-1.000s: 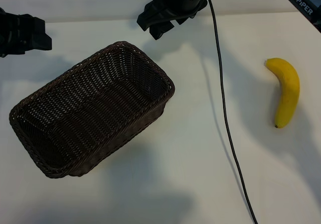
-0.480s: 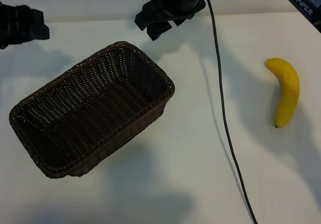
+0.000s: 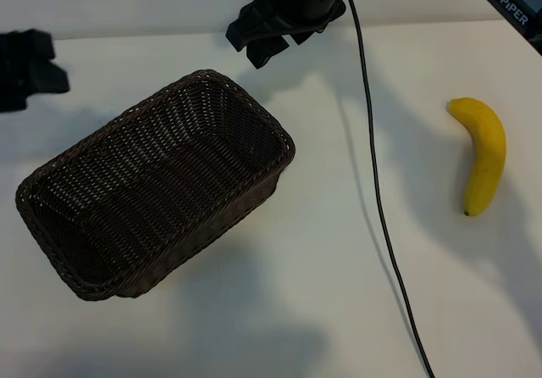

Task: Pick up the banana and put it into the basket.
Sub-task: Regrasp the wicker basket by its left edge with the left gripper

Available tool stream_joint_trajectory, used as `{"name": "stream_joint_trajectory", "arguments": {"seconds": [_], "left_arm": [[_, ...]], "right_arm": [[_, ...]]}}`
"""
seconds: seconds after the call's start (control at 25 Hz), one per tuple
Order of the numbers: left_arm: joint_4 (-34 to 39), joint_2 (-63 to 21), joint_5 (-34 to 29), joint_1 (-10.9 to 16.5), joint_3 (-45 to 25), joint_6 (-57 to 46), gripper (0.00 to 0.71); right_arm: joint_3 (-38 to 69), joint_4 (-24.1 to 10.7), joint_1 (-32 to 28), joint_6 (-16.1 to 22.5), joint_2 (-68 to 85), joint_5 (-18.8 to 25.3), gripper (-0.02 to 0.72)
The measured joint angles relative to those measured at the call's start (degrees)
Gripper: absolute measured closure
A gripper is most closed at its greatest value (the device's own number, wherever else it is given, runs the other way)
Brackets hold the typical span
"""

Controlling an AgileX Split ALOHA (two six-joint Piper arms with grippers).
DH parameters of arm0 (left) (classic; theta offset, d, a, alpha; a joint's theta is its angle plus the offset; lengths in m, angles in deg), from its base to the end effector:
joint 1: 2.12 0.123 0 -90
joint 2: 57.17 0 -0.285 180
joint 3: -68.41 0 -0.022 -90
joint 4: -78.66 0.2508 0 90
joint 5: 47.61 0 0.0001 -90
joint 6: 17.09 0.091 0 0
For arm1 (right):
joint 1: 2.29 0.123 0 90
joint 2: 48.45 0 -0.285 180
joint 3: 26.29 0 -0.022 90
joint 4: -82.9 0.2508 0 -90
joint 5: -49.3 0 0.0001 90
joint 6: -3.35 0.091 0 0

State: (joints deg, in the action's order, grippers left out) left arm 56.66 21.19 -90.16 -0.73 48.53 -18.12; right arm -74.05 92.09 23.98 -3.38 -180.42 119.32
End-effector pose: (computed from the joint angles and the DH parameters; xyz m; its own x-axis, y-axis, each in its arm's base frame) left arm 0.2524 -0.0170 0.3218 -0.7587 -0.3111 -0.5723 -0.0898 0.9202 -0.3811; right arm 0.4219 0.2235 0.3012 -0.7735 -0.4503 -0.4461 -0.5458 0.8310 0.1074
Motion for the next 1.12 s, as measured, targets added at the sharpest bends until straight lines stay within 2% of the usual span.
{"name": "stream_joint_trajectory", "arguments": {"seconds": [0.16,0.28,0.48,0.84,1.12], "left_arm": [[4.03,-8.17,3.19,0.00,-9.15,-8.40,0.197],[7.31,-12.94,3.37,0.00,-15.20,-13.76,0.203],[9.24,-18.09,3.32,0.00,-19.91,-17.31,0.195],[9.65,-18.01,6.55,0.00,-28.45,-21.81,0.151],[9.65,-16.59,13.12,0.00,-35.72,-24.61,0.149]], "right_arm": [[0.00,0.00,0.00,-0.07,0.00,0.00,0.122],[0.00,0.06,0.00,-0.13,0.00,0.00,0.122],[0.00,0.59,0.00,-0.18,0.00,0.00,0.122],[0.00,0.90,0.00,-0.18,0.00,-0.05,0.122],[0.00,0.95,0.00,-0.38,0.00,-0.05,0.122]]}}
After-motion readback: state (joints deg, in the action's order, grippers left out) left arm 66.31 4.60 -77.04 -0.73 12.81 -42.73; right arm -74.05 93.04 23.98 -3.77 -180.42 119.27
